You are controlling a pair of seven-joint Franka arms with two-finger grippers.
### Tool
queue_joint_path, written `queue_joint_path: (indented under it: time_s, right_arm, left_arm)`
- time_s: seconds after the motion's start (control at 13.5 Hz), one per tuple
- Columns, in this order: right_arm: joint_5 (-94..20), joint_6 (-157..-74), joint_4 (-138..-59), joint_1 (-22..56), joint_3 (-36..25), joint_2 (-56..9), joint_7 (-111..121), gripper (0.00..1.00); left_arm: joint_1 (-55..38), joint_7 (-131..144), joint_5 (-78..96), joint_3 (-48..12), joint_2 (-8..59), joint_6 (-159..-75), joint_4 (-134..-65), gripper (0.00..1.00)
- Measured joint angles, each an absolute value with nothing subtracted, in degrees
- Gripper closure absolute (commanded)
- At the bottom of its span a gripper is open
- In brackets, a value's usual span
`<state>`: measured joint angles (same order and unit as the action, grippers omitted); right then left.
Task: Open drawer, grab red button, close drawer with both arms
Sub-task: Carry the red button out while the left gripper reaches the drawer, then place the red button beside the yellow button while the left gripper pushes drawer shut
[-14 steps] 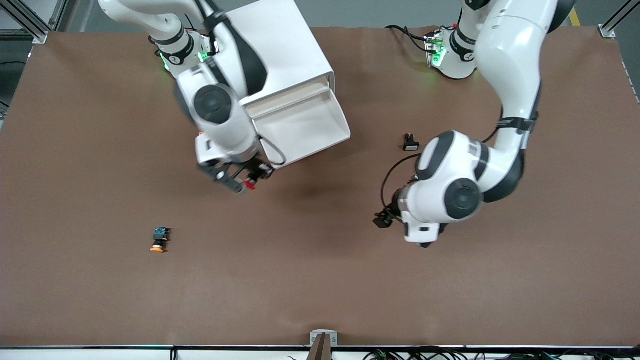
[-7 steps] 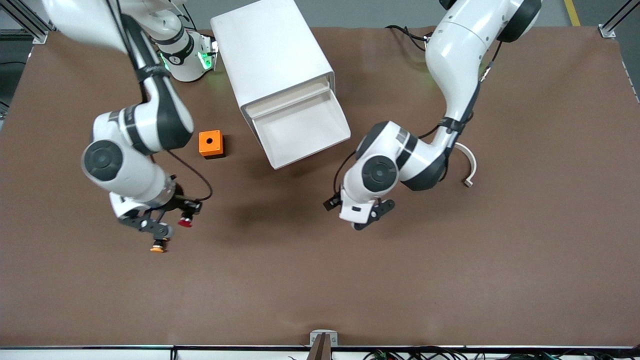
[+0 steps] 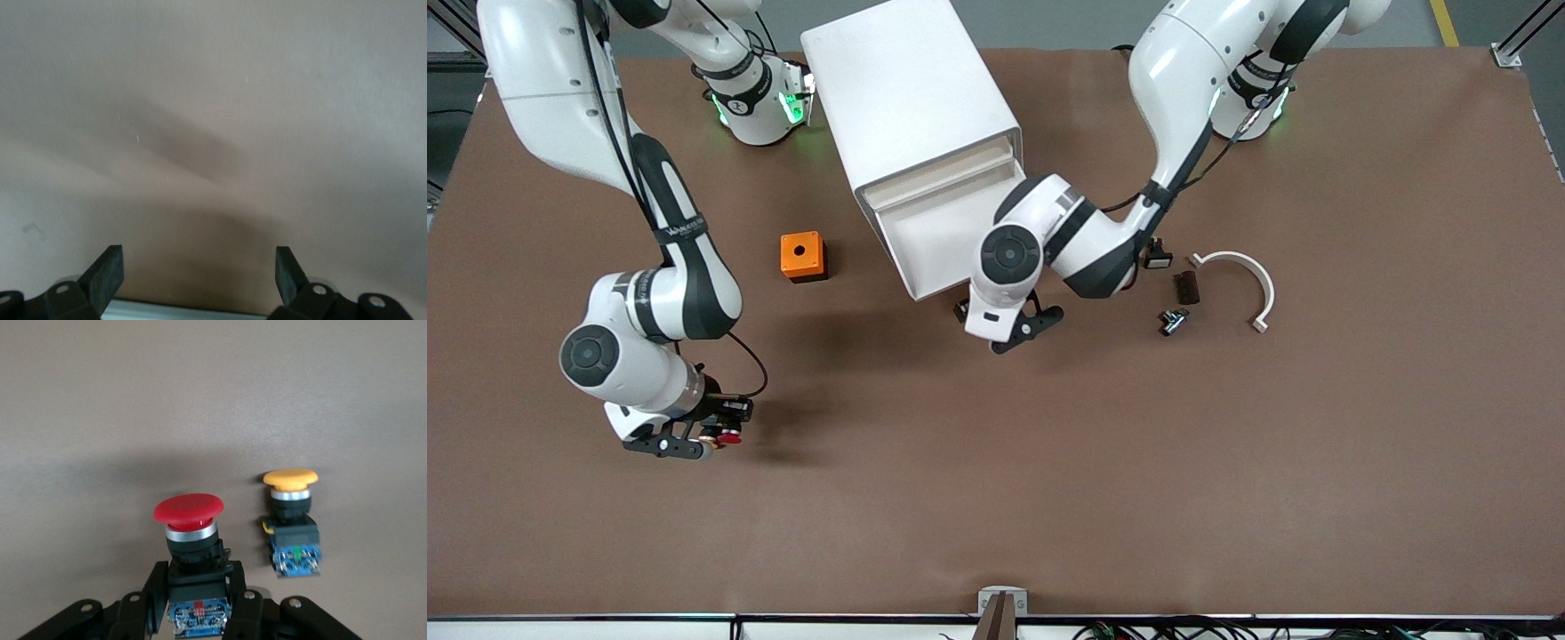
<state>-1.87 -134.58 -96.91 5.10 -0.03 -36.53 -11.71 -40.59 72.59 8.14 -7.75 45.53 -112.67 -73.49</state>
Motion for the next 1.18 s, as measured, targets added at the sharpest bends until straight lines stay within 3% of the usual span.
queue_joint_path:
  time_s: [0.37, 0.44, 0.52, 0.59, 0.66, 0.96, 1.18]
  right_arm:
    - [-8.00, -136.53, -96.81, 4.90, 0.21, -40.22, -6.81, 0.93]
    - [-8.06, -136.64, -96.74, 4.89, 0.21, -40.30, -6.79, 0.80]
    - [-8.14, -136.65, -96.69, 4.88, 0.22, -40.33, -6.79, 0.59]
    - [-8.24, -136.66, -96.62, 4.88, 0.23, -40.35, -6.80, 0.20]
    - [-8.41, -136.78, -96.36, 4.88, 0.29, -40.45, -6.81, 0.00]
    - [-8.50, -136.44, -93.70, 4.88, 0.37, -40.53, -6.10, 0.00]
    - [-8.31, -129.17, -88.86, 4.69, -0.02, -38.92, -4.04, 0.00]
  left_arm:
    - [-46.56, 78.36, 8.13, -7.77, 45.48, -112.45, -74.89, 0.00]
    - [-47.67, 79.50, 8.13, -7.77, 45.48, -112.46, -75.16, 0.00]
    - [-48.66, 80.77, 8.13, -7.77, 45.48, -112.46, -75.26, 0.00]
    - [-49.58, 81.90, 8.13, -7.76, 45.47, -112.46, -75.27, 0.00]
    - [-50.34, 83.05, 8.13, -7.77, 45.47, -112.47, -75.27, 0.00]
    - [-51.20, 84.84, 8.13, -7.75, 45.44, -112.55, -75.27, 0.00]
    - [-51.08, 84.85, 8.07, -6.84, 45.43, -113.24, -75.26, 0.00]
